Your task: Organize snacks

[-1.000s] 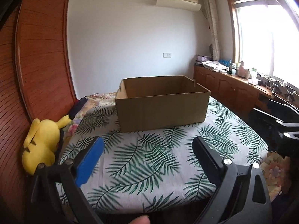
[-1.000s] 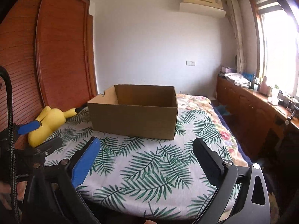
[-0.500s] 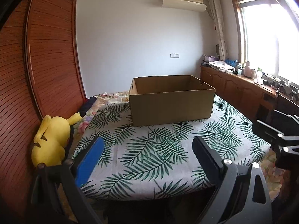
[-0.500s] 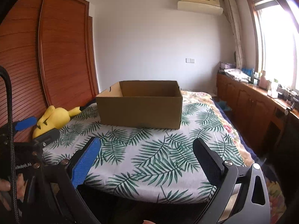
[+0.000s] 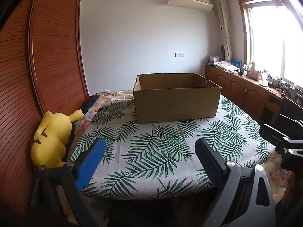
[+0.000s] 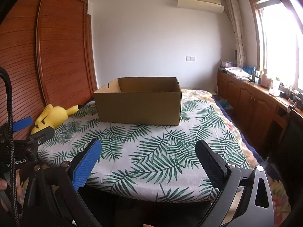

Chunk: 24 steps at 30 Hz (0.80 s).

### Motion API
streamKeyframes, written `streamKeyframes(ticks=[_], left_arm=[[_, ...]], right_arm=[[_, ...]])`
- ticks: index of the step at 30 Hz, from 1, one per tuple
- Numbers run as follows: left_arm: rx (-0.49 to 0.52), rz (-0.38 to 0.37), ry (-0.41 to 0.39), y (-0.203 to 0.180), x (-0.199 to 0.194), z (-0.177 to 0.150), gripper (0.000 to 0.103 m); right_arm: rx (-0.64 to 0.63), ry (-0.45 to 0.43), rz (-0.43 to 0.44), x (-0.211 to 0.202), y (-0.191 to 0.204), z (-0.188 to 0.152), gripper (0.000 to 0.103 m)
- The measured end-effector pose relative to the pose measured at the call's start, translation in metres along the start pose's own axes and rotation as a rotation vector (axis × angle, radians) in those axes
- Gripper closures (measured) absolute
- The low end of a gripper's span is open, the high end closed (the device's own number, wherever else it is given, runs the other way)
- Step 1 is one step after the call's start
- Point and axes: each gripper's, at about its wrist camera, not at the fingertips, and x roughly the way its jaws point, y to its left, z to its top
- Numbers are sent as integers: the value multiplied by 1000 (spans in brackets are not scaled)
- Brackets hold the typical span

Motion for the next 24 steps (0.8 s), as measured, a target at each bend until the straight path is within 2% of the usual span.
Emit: streamKeyframes(ticks=[24], left_arm=[[1, -4, -19, -2, -6, 1, 6]], right_arm=[[1, -14, -8, -2, -3, 0, 2]])
